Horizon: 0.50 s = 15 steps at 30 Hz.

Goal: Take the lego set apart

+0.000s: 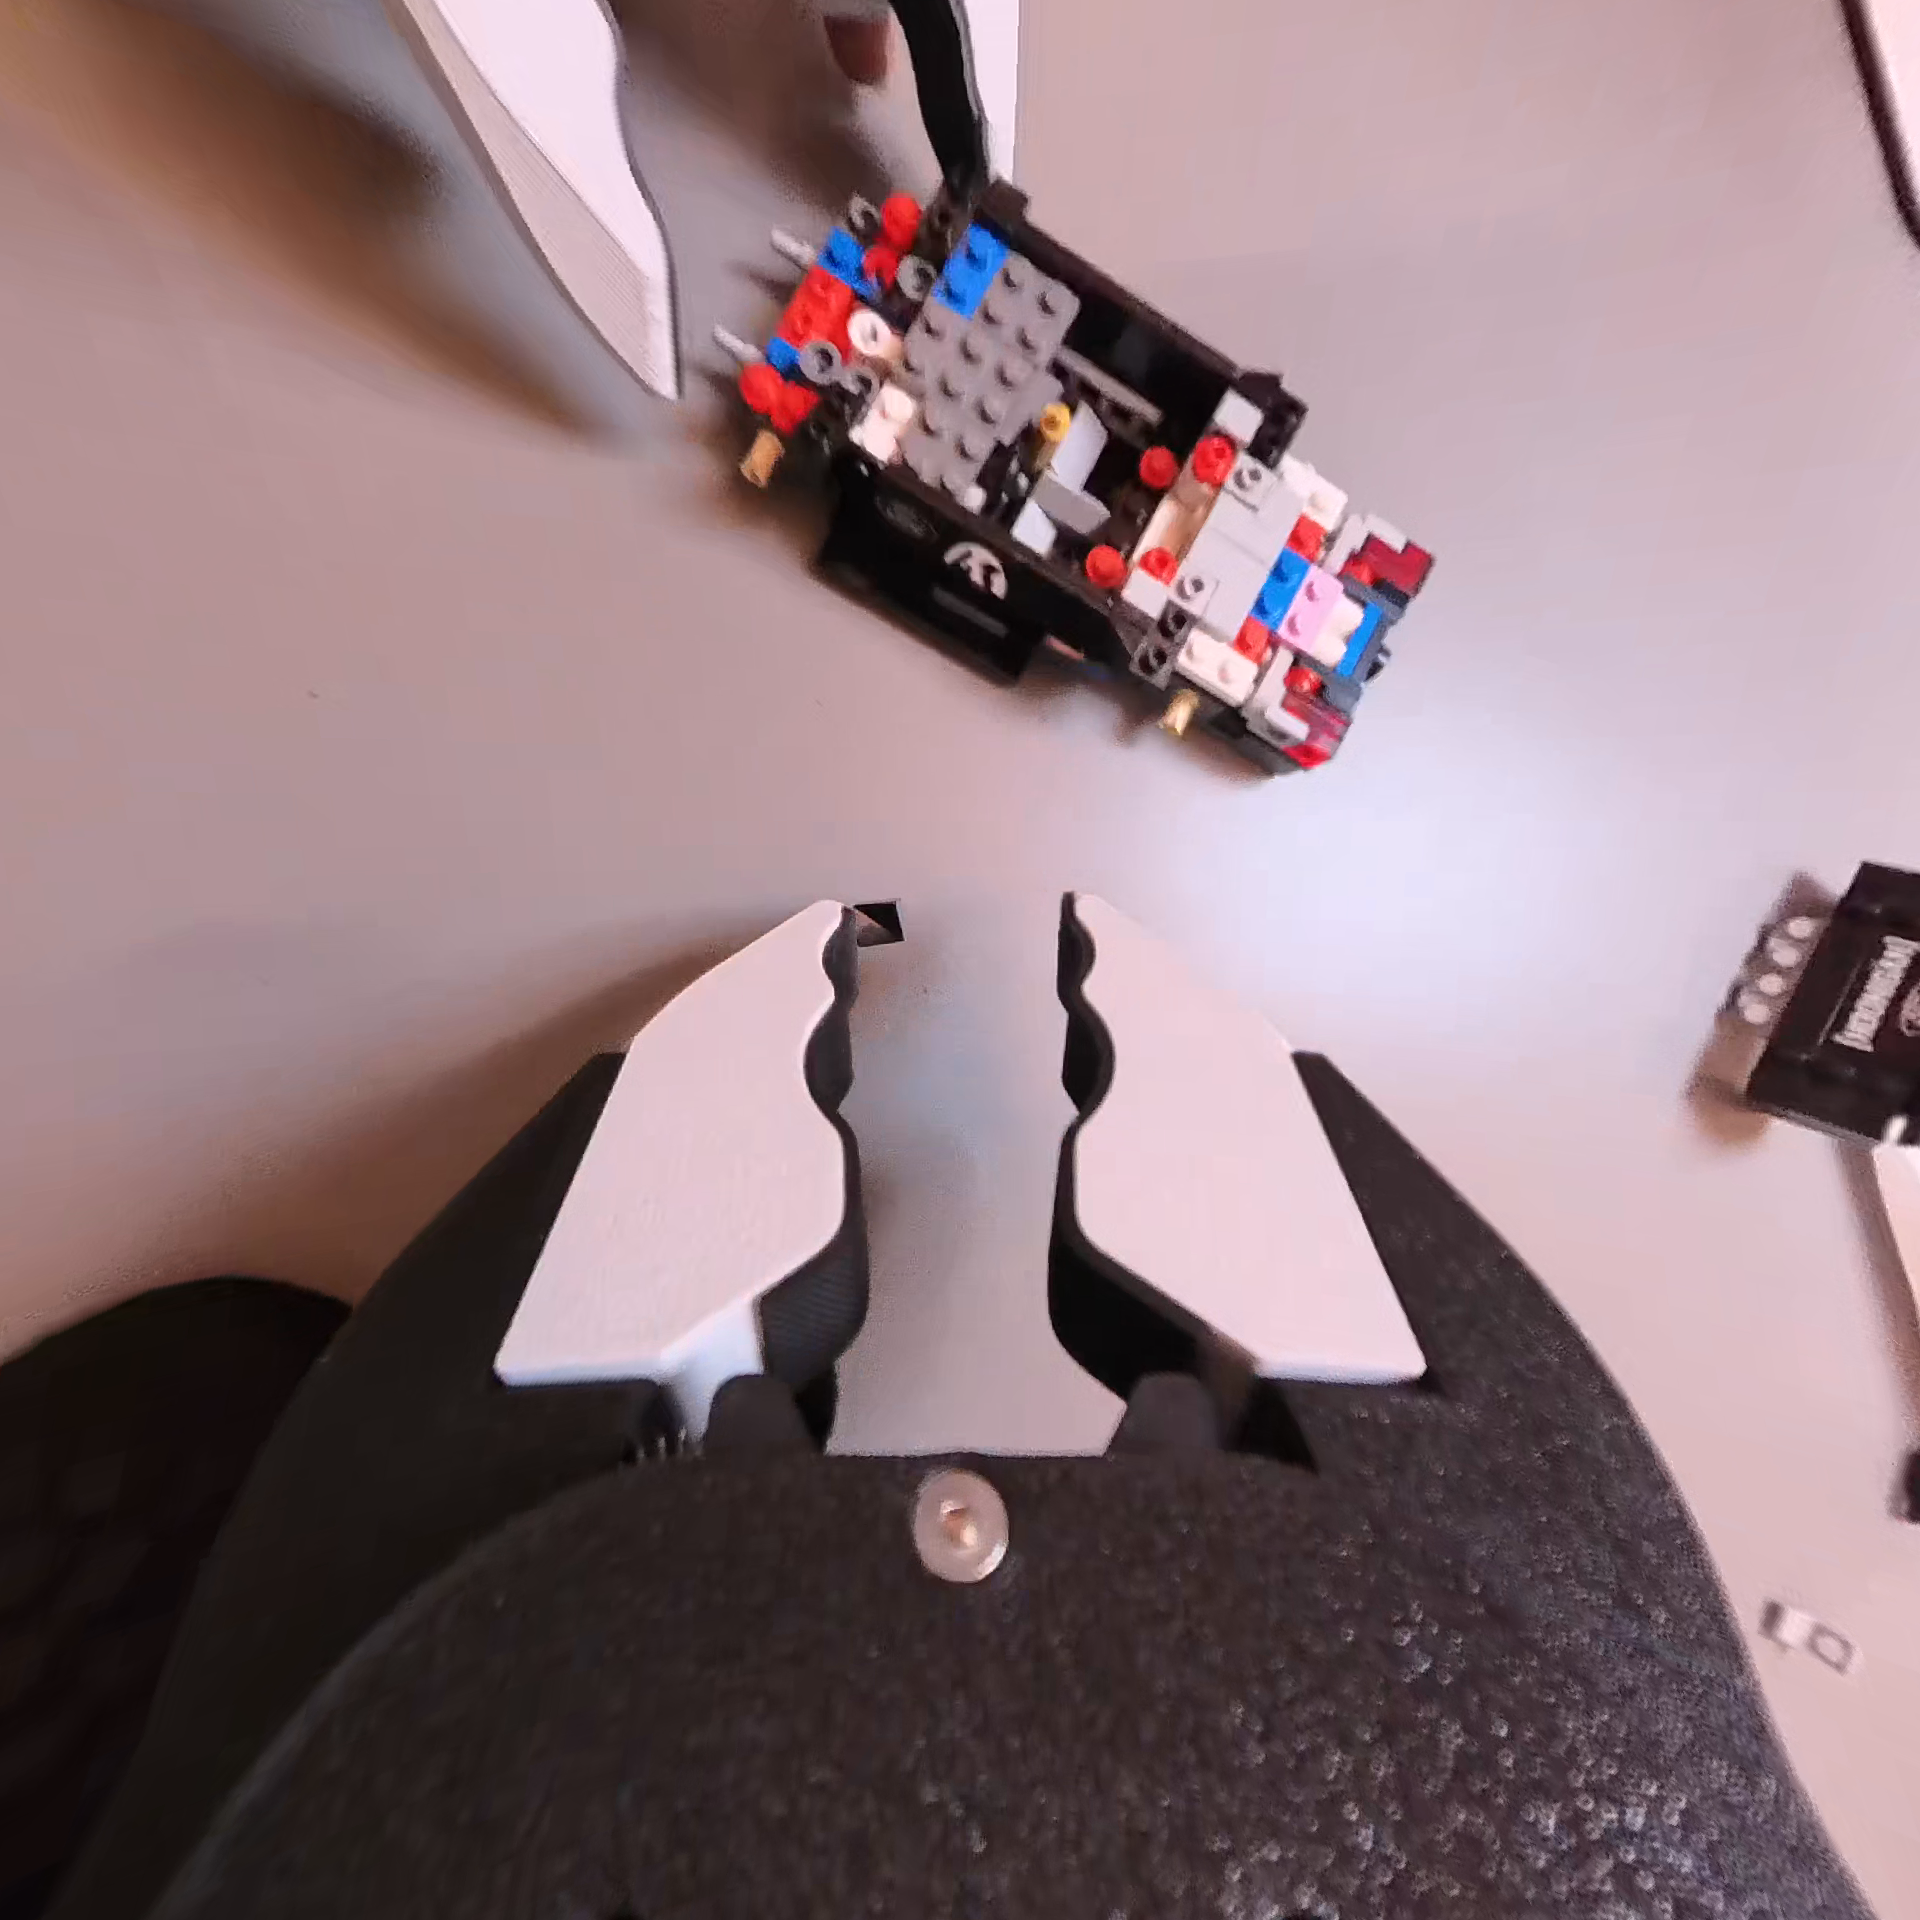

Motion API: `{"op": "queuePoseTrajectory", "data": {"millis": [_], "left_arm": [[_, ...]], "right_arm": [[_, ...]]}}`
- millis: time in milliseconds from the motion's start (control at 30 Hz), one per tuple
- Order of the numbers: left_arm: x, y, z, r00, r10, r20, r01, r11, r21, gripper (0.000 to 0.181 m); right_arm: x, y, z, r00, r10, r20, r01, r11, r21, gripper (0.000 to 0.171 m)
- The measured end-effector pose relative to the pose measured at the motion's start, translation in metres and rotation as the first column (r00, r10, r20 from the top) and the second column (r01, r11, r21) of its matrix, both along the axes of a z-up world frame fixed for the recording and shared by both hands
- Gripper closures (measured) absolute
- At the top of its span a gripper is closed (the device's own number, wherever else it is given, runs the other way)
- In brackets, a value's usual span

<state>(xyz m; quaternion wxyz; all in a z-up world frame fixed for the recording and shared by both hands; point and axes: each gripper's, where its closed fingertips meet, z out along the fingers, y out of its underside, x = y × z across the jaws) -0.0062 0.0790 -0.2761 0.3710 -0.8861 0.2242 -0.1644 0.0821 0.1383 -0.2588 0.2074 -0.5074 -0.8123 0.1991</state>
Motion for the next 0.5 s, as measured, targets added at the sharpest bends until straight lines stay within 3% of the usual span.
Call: {"op": "queuePoseTrajectory", "data": {"millis": [133,233,300,500], "left_arm": [[0.000,0.000,-0.002,1.000,-0.009,-0.007,0.009,1.000,0.005,0.115],[-0.001,0.000,-0.003,1.000,-0.005,-0.006,0.005,1.000,0.008,0.116],[-0.002,0.001,-0.003,1.000,-0.003,-0.004,0.003,1.000,0.008,0.116],[-0.003,0.000,-0.003,1.000,-0.004,-0.025,0.004,1.000,0.014,0.115]], "right_arm": [[-0.014,-0.026,0.010,0.997,0.068,-0.023,-0.069,0.997,-0.024,0.131],[-0.035,-0.052,0.016,0.987,0.126,-0.097,-0.129,0.991,-0.021,0.139],[-0.043,-0.055,0.008,0.987,0.144,-0.073,-0.142,0.989,0.034,0.143],[-0.028,-0.061,-0.020,0.985,0.156,0.068,-0.157,0.988,0.007,0.143]]}}
